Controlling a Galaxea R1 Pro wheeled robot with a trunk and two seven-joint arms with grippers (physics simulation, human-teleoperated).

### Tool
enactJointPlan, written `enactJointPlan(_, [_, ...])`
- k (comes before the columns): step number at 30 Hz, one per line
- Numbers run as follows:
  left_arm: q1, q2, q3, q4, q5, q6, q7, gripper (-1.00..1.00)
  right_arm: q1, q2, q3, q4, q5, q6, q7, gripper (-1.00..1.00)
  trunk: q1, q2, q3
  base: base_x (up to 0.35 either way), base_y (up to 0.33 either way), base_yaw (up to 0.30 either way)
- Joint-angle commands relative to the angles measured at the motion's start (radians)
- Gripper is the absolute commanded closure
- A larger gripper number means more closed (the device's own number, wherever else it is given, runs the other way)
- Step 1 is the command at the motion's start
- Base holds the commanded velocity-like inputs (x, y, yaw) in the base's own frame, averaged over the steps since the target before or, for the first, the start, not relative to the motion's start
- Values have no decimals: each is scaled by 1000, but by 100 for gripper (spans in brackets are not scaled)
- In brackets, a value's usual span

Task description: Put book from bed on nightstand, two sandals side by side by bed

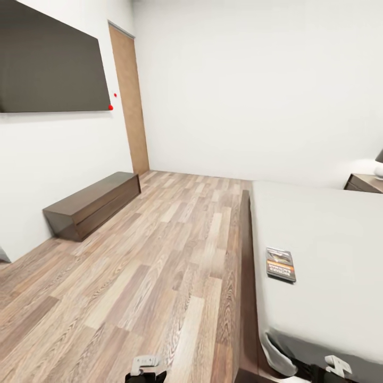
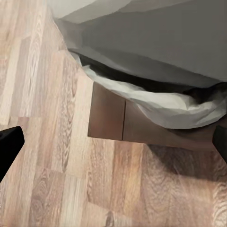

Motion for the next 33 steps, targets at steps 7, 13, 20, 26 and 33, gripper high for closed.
enactJointPlan(7, [0, -1, -8, 2, 9, -4, -4, -100, 0, 0, -2, 2, -1, -2, 4, -100, 0, 0, -1, 0, 0, 274])
enactJointPlan(13, [0, -1, -8, 2, 9, -4, -5, -100, 0, 0, -2, 2, -1, -2, 4, -100, 0, 0, -1, 0, 0, 272])
enactJointPlan(20, [0, -1, -8, 2, 9, -4, -4, -100, 0, 0, -2, 1, -1, -2, 4, -100, 0, 0, -1, 0, 0, 272])
enactJointPlan(26, [0, -1, -8, 2, 9, -4, -5, -100, 0, 0, -2, 1, -1, -2, 4, -100, 0, 0, -1, 0, 0, 269])
enactJointPlan(33, [0, -1, -8, 2, 9, -4, -4, -100, 0, 0, -2, 1, -1, -2, 4, -100, 0, 0, -1, 0, 0, 265])
